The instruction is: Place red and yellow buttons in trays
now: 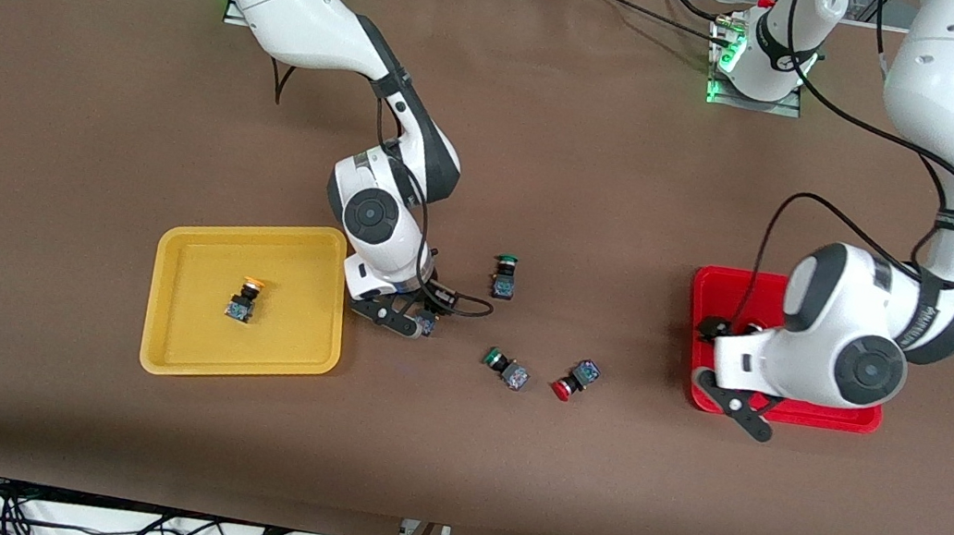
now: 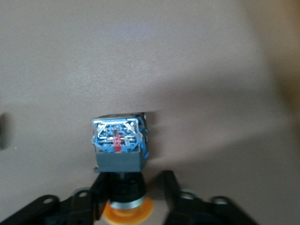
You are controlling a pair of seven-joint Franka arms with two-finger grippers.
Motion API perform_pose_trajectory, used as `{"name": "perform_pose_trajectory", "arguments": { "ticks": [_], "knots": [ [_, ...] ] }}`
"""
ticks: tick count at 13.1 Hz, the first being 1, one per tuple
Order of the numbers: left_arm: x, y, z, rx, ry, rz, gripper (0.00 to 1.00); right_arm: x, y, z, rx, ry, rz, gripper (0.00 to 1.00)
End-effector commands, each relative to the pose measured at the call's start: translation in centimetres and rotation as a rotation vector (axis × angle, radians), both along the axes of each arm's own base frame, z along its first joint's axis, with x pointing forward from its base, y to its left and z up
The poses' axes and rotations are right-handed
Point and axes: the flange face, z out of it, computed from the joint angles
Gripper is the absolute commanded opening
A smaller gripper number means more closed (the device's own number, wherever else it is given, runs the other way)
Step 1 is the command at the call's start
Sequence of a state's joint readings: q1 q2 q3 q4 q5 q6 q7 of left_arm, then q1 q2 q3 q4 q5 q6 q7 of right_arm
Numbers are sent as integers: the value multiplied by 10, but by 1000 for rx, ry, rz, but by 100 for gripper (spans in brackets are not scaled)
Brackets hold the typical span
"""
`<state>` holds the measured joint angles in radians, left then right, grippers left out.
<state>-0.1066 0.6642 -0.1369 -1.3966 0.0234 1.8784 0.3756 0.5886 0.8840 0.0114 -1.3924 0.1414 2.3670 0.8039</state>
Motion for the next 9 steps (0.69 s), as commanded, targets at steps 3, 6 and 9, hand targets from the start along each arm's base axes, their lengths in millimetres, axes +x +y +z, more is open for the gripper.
{"name": "perform_pose_trajectory", "arguments": {
  "ticks": [3, 6, 9],
  "knots": [
    [9, -104, -46, -35, -187, 44, 100, 29, -82, 99, -50, 113, 204, 12],
    [16, -109, -76, -44, -324, 10, 100, 58, -168, 91, -60, 116, 364, 17],
    [3, -111, -97, -42, -304, 2, 100, 57, -196, 62, -66, 134, 357, 46]
  ]
}}
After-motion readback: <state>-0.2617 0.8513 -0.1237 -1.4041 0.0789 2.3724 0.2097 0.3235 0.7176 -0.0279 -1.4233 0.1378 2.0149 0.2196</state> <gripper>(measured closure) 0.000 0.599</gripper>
